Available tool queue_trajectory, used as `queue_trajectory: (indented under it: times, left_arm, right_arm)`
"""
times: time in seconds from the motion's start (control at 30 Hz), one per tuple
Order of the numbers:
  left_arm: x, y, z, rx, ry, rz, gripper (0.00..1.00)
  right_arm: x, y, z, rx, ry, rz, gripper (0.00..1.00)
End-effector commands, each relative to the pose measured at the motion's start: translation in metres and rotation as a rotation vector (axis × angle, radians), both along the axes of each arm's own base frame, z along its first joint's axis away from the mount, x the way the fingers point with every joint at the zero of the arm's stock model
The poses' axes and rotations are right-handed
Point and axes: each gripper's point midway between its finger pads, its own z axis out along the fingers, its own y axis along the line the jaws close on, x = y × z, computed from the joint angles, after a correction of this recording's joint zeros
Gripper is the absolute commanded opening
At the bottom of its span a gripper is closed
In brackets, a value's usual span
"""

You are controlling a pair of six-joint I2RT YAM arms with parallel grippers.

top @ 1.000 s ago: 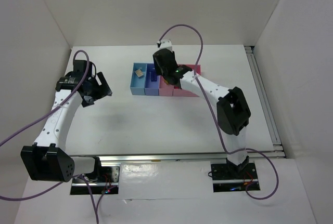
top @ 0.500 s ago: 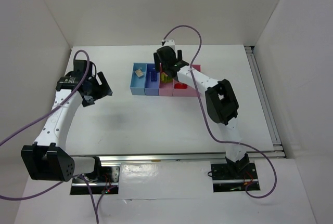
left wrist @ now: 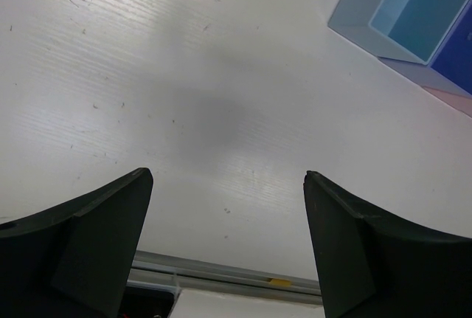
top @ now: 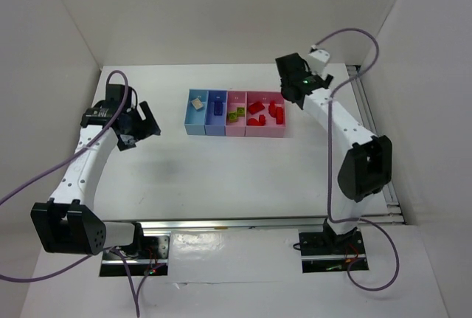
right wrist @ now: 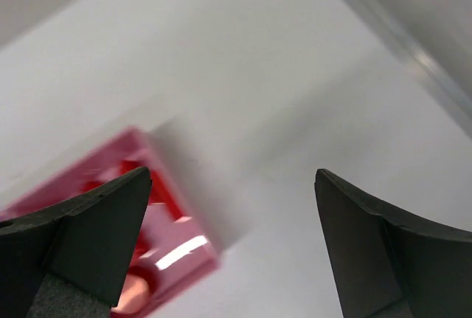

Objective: Sort the legos into containers by color

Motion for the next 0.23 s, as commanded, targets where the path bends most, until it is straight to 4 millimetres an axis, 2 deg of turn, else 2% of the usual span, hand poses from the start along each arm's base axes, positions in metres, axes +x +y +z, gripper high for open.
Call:
queue_trajectory:
  times: [0.0, 0.03, 0.07, 0.1, 0.13, 0.17, 0.2]
  left_arm:
    - [0.005, 0.001, 0.011, 0.025, -0.059, -0.036, 0.95]
    - [0.006, 0.002, 0.015, 0.03, -0.078, -0.044, 0.95]
    - [0.006, 0.002, 0.015, 0.03, -0.078, -0.044, 0.95]
    - [0.006, 0.002, 0.015, 0.03, -0.078, -0.044, 0.95]
    - [0.006, 0.002, 0.015, 0.03, -0.078, -0.044, 0.95]
    - [0.006, -0.002, 0.015, 0.014, -0.079, -0.055, 0.95]
    - [0.006, -0.002, 0.015, 0.014, -0.079, -0.055, 0.95]
  right_arm:
    - [-0.064, -0.056, -0.024, -0.103, 0.106, -0.209, 0.99]
    - [-0.073, -0.061, -0.025, -0.113, 0.111, -0.221, 0.99]
    - [-0.085, -0.066, -0.039, -0.129, 0.144, -0.224, 0.99]
    - [-0.094, -0.075, -0.034, -0.12, 0.132, -0.238, 0.99]
    - [-0.098, -0.079, -0.037, -0.105, 0.132, -0.242, 0.99]
    - [-0.107, -0.08, -0.051, -0.122, 0.171, -0.213, 0.99]
    - [-0.11, -0.084, -0.045, -0.096, 0.144, -0.206, 0.99]
